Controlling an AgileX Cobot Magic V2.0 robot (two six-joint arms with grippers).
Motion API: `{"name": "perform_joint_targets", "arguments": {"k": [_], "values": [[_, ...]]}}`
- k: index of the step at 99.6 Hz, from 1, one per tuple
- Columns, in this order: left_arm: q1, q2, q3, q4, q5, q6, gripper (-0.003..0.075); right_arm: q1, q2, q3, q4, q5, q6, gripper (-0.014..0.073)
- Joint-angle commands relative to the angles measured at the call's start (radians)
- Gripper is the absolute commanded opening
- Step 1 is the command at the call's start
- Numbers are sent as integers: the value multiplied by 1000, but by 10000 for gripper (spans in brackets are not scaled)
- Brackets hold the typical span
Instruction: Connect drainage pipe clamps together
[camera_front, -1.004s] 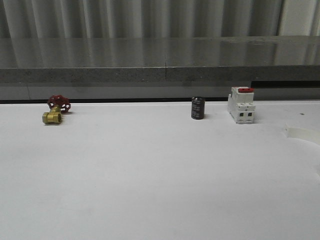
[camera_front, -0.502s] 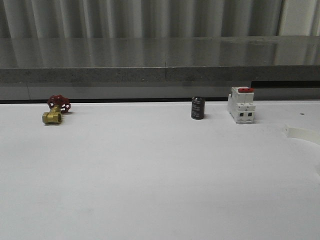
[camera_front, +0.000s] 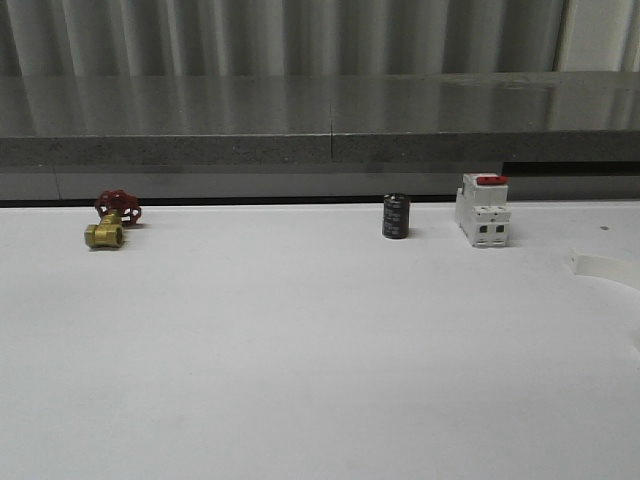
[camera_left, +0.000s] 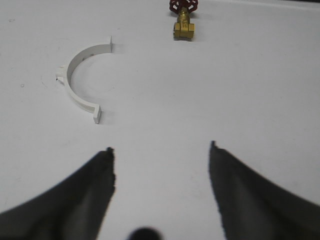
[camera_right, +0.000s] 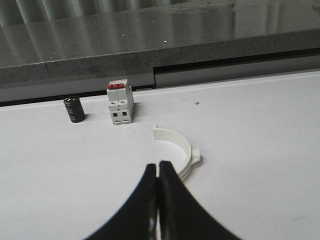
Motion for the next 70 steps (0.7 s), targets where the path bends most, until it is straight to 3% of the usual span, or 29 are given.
{"name": "perform_joint_targets", "arguments": {"k": [1,35,70], "values": [[2,8,-37,-12,-70,3,637,-3,-20,-18,-7,-84,-3,-69],[2,57,-40,-73,-66,0,618,-3,-20,-18,-7,-84,-3,-69],[46,398,-232,-10,-40,37,618,-3,-20,-18,-7,-84,-3,-69]]}}
